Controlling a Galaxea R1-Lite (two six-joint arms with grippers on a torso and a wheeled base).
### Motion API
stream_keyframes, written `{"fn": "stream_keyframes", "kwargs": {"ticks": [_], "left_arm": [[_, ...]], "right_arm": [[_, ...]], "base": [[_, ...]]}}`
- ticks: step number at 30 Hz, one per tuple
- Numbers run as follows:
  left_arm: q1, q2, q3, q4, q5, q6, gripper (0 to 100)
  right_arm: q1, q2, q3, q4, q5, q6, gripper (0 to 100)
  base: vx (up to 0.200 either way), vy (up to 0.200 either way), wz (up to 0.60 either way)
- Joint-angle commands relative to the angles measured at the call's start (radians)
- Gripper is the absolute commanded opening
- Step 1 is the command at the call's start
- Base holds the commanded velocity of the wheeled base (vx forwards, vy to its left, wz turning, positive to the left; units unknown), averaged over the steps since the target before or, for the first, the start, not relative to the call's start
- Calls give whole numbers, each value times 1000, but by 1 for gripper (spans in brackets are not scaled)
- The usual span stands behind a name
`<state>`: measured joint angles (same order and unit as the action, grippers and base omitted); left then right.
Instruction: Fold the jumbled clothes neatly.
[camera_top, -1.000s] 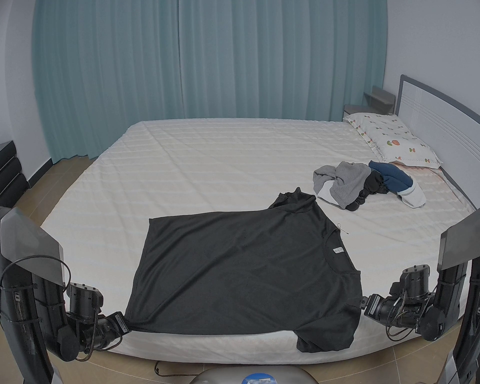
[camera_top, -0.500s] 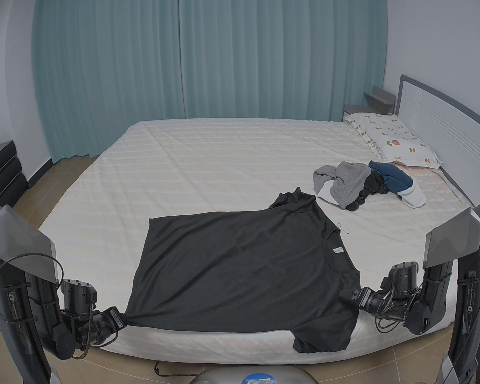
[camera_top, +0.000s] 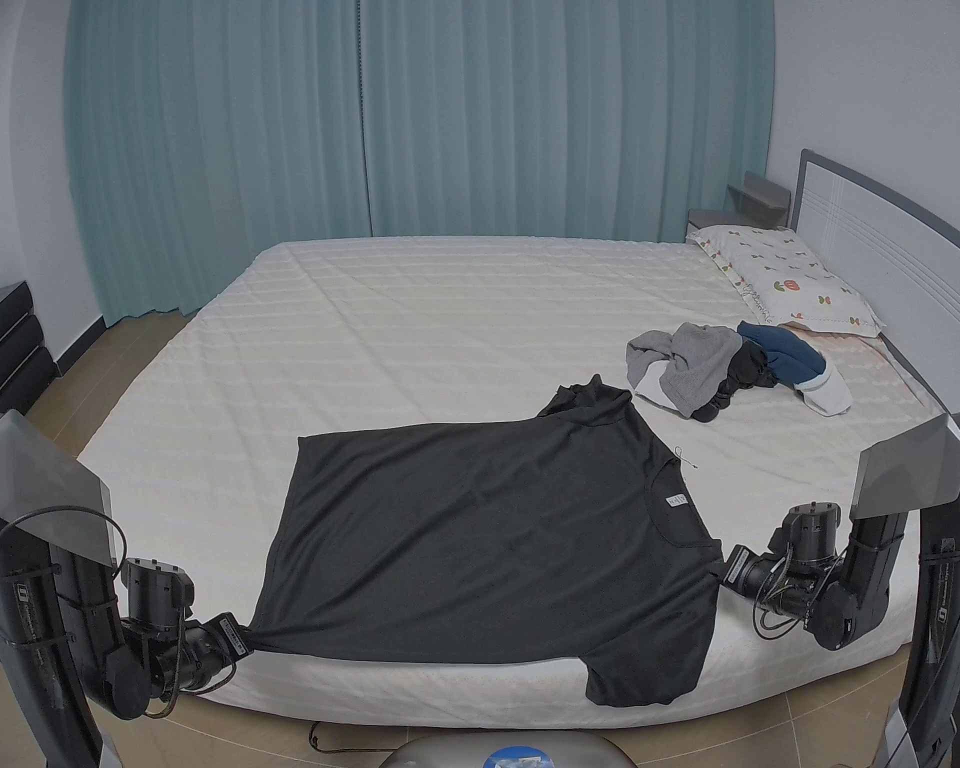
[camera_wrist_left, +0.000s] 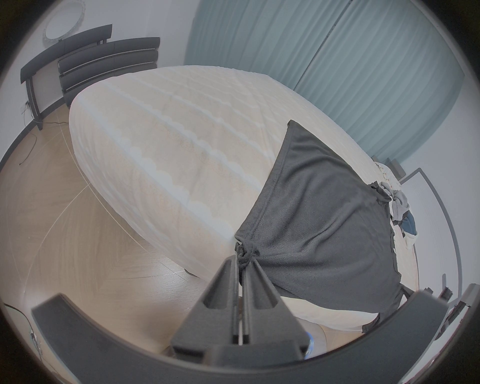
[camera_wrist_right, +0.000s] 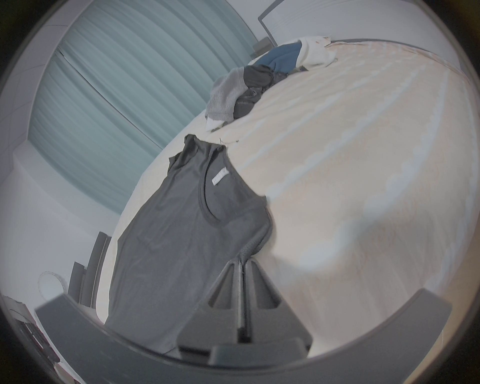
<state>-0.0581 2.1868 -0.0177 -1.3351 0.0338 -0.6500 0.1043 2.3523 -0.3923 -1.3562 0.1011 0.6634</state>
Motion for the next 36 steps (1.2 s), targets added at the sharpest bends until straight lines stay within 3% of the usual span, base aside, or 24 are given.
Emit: {"fn": "stream_keyframes", "kwargs": {"ticks": [1,11,17,18,22,28,32,36], "left_arm": [[-2,-5,4,1,1,0,0],[-8,5,4,-1,0,-2,0],[-8,5,2,-1,0,-2,0],[-8,5,4,-1,0,-2,0],[-8,7,2,-1,-2,-2,0],[-8,5,2,-1,0,-2,0],[-8,5,4,-1,0,-2,0],[-8,4,4,-1,0,-2,0]], "right_arm": [[-12,-41,-54,25,-6,-1,0],[0,-16,-220,140,0,-34,0],[3,54,-261,134,0,-67,0],[2,59,-260,124,3,-67,100],[-14,50,-217,49,31,-57,100],[-23,-61,-14,-15,138,-74,100],[-20,-94,78,-18,154,-133,100],[-11,-84,245,-152,249,-211,100]], "base": [[0,0,0],[0,0,0],[0,0,0],[0,0,0],[0,0,0],[0,0,0],[0,0,0],[0,0,0]]}}
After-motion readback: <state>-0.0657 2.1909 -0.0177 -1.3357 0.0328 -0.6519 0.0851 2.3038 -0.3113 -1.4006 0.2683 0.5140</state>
